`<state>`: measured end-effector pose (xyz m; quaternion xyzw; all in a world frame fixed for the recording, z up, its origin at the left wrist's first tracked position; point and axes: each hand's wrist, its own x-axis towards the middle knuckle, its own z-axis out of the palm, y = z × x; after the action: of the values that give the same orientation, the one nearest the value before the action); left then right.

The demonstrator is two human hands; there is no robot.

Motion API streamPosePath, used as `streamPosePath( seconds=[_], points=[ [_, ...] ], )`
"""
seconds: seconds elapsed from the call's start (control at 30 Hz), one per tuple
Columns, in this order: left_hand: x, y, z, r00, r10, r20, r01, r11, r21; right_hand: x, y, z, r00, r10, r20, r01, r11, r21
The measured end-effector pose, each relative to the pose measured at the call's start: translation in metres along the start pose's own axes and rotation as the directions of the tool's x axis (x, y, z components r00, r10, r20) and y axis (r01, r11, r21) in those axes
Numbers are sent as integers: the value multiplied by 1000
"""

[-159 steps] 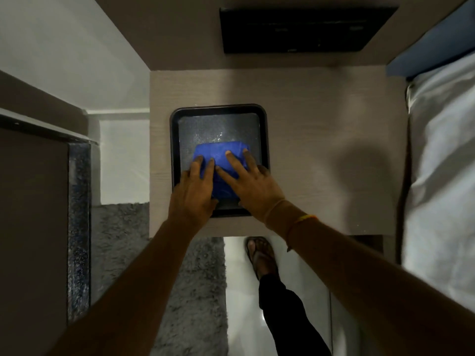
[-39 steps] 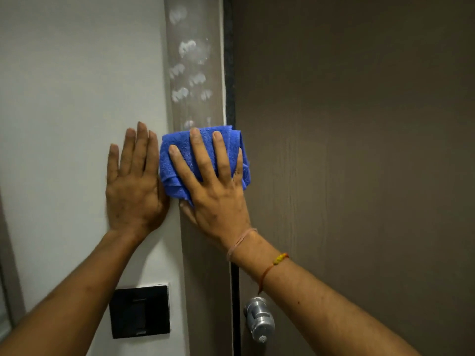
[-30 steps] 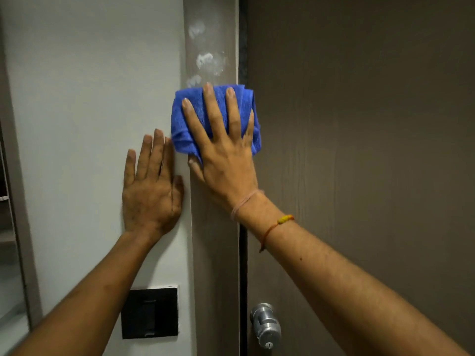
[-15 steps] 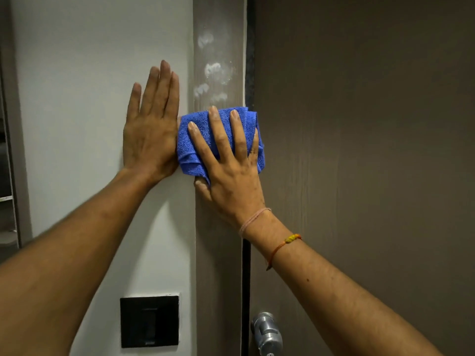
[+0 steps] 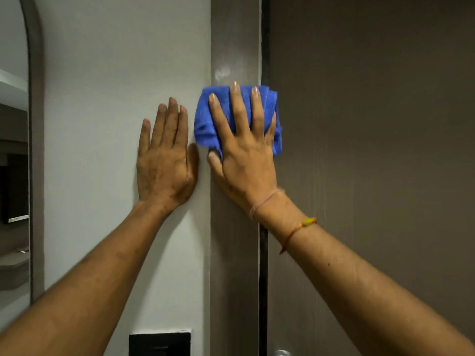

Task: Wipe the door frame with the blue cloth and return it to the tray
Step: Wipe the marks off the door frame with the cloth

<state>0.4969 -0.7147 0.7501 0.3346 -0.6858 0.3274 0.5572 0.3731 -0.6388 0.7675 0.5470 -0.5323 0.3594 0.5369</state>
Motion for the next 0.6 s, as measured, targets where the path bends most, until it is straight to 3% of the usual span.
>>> streamPosePath(
  seconds=[0.13, 0.23, 0.37, 0.6],
  points=[
    [-1, -1, 0, 1000, -5, 16, 5, 1000, 24, -36, -2, 1, 999, -33, 31, 31, 999, 37],
    [0, 1, 0, 1000, -4, 5, 4, 1000, 6, 3, 10, -5, 997, -65, 35, 64, 998, 28],
    [0, 0, 2, 1000, -23, -10, 23, 1000, 14, 57, 13, -13, 1000, -2, -3, 2, 1000, 25],
    [-1, -1, 4, 1000, -17, -2, 17, 1000, 16, -2, -10, 4, 985, 143, -96, -133, 985, 107]
  ],
)
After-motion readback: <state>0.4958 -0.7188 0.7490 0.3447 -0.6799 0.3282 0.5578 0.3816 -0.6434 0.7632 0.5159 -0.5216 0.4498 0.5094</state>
